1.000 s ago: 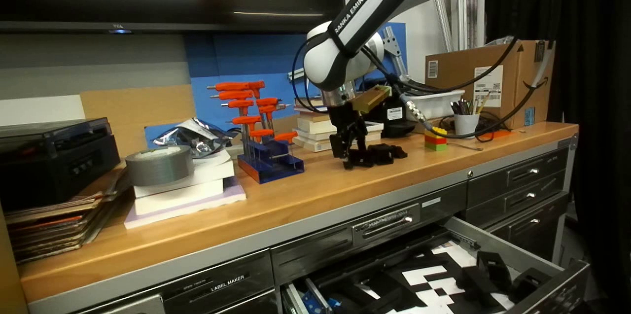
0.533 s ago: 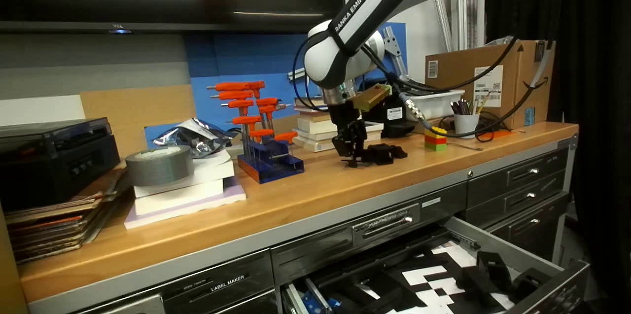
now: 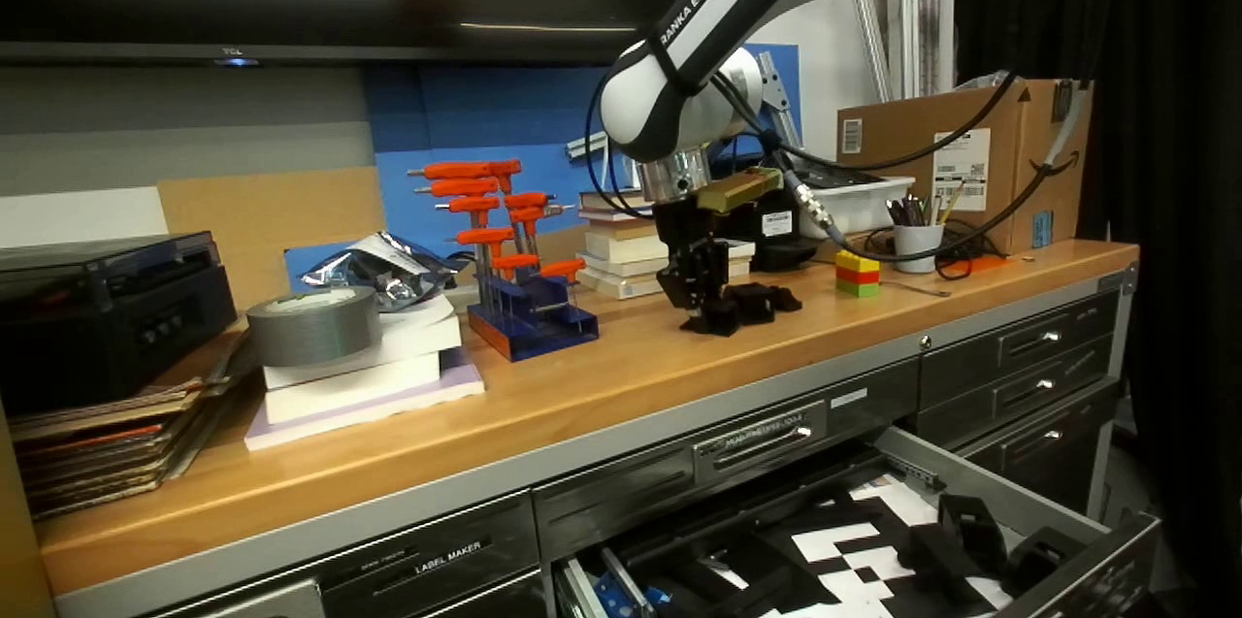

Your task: Put the black objects in the open drawer then close the drawer

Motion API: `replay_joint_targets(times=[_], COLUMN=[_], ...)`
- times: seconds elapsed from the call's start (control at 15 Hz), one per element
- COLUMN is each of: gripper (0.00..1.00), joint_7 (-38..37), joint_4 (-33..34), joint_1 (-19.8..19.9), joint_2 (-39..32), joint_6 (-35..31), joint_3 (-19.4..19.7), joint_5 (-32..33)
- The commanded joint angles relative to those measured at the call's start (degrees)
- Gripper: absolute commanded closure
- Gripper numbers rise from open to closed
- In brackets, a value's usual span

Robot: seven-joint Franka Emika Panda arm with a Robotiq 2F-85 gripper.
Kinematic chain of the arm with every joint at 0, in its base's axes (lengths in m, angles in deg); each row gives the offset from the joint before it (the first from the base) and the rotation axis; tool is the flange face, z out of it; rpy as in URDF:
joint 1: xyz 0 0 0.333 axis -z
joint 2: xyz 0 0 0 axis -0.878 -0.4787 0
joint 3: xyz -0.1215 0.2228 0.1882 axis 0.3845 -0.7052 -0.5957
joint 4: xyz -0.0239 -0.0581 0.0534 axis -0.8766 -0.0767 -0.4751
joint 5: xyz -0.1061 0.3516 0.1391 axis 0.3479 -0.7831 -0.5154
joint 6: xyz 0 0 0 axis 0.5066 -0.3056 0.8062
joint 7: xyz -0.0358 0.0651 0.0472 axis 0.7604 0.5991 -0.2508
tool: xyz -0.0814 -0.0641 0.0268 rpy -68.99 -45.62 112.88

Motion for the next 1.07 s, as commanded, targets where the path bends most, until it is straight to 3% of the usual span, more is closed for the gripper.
replay_joint_targets(times=[0.0, 0.6, 0.87, 1.0], gripper=[0.74, 0.74, 0.74, 0.74], joint_7=[-2.8, -11.6, -13.0, -12.5], joint_4=[-5.8, -27.9, -34.7, -38.1], joint_1=[0.4, 1.7, 3.2, 4.2], joint_2=[5.1, 20.7, 23.7, 24.0], joint_6=[1.5, -2.5, -7.4, -13.4], joint_3=[0.3, 1.7, 3.4, 4.4], joint_5=[-3.1, -6.8, -12.6, -16.8])
